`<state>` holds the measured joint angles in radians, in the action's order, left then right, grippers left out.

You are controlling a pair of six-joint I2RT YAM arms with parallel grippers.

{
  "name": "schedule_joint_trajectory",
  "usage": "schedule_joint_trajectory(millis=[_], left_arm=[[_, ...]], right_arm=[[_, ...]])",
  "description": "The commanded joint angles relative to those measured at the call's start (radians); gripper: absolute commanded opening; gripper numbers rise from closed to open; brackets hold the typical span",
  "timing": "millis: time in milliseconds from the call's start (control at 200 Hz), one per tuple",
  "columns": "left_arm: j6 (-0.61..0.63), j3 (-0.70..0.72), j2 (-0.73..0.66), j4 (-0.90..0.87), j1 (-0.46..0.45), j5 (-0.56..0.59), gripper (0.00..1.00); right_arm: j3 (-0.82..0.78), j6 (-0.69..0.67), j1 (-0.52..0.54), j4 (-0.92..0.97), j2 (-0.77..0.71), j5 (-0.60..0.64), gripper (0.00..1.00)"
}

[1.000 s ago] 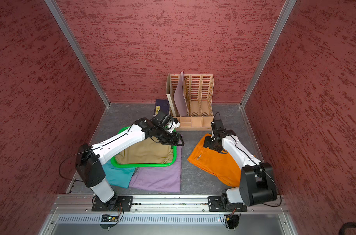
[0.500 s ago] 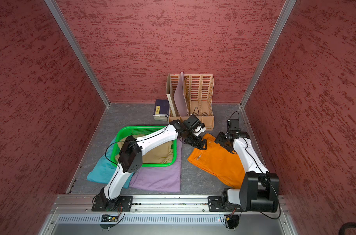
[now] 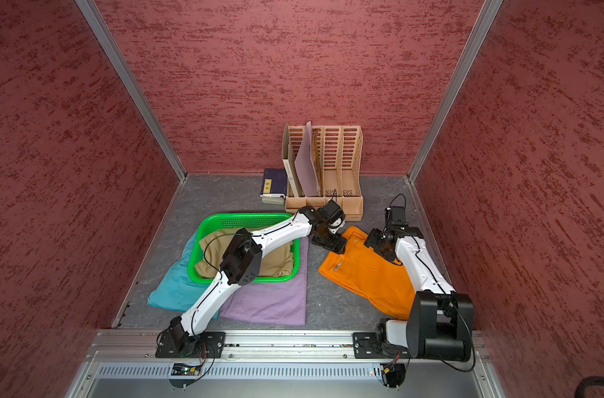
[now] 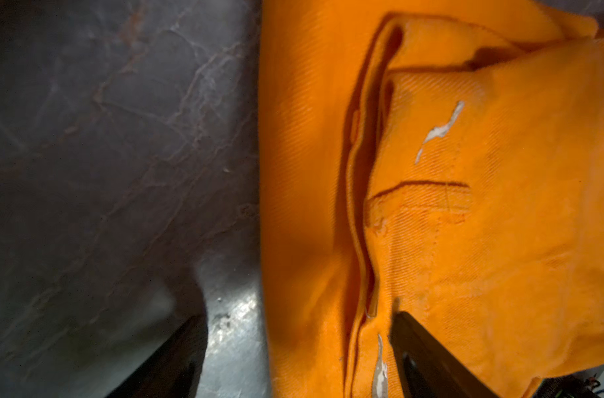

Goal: Put the folded long pants in the basket
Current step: Pick up the long pant at the center of the board.

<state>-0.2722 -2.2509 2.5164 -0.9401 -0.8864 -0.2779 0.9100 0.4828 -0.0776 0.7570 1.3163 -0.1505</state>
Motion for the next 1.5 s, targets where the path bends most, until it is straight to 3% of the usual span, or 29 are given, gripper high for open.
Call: schedule_joint_trajectory(millis=[0,120,511,771,1077,1192,1257,1327,1397,1493], left_arm=[[-0.001,0.057,0.001,0.052,-0.003,-0.117,0.84],[-0.023,0.154,-0.031,0.136,-0.003,-0.182,0.79],[-0.072,0.156,0.019,0.152,-0.022,-0.180,0.45],[-0.103,0.135,0.017,0.153,-0.025,-0.182,0.00],[-0.130,0.151,-0.070,0.054,-0.007,-0.061,0.00],[-0.153,0.211,-0.113,0.092,0.010,-0.104,0.00],[-0.166,0.244,-0.129,0.132,0.019,-0.150,0.15],[-0.177,0.277,-0.145,0.181,0.027,-0.205,0.20],[-0.196,0.306,-0.159,0.228,0.035,-0.253,0.36],[-0.219,0.343,-0.172,0.291,0.044,-0.310,0.48]], right_arm=[[-0.013,0.004,-0.008,-0.027,-0.009,-0.008,0.68],[-0.008,0.002,-0.009,-0.025,-0.004,-0.010,0.68],[-0.018,-0.001,-0.009,-0.031,0.011,-0.022,0.68],[-0.020,-0.005,-0.009,-0.031,0.014,-0.015,0.67],[-0.022,-0.009,-0.009,-0.033,0.016,-0.017,0.67],[-0.037,-0.007,-0.009,-0.048,0.046,-0.078,0.60],[-0.050,-0.003,-0.008,-0.064,0.073,-0.109,0.51],[-0.064,0.007,-0.008,-0.078,0.108,-0.132,0.40],[-0.083,0.014,-0.007,-0.099,0.135,-0.163,0.29],[-0.107,0.023,-0.007,-0.133,0.188,-0.202,0.18]])
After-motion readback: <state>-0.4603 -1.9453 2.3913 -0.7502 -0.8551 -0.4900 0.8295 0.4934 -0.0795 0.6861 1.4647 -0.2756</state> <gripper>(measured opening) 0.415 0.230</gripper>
